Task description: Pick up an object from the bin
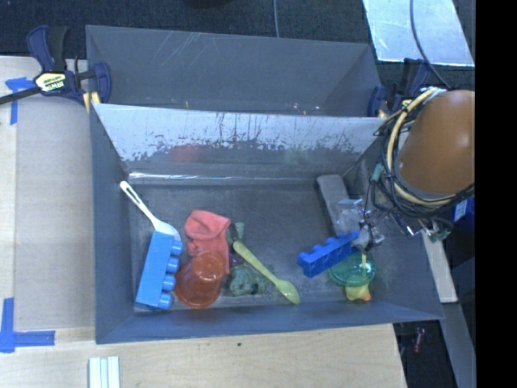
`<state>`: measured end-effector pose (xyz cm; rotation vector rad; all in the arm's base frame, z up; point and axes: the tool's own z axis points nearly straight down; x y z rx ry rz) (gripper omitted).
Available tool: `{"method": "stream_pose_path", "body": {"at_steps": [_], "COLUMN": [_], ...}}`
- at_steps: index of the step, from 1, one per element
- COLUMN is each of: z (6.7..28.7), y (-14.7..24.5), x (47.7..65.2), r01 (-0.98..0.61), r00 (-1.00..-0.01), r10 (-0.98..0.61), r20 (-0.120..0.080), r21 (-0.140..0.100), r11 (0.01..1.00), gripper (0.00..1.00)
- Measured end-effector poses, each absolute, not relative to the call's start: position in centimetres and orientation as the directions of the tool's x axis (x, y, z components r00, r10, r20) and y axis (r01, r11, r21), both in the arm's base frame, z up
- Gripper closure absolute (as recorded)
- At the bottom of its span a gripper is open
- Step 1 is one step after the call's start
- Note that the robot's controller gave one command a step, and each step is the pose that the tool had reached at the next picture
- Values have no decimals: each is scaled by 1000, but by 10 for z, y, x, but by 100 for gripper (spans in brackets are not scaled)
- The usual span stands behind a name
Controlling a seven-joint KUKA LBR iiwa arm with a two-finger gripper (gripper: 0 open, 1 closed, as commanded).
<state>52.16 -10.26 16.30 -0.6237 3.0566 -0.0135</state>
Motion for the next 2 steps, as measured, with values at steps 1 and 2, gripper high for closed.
{"method": "stream_pose_path", "body": {"at_steps": [1,2], "z": [128,79], "y": [-88,-85], "x": [524,532], "r01": [-423,-569], "r00": [-905,-822], "r10": [-424,-570], "r20": [-25,-26], "r21": [-17,-27], "r11": [906,822], "gripper": [100,100]}}
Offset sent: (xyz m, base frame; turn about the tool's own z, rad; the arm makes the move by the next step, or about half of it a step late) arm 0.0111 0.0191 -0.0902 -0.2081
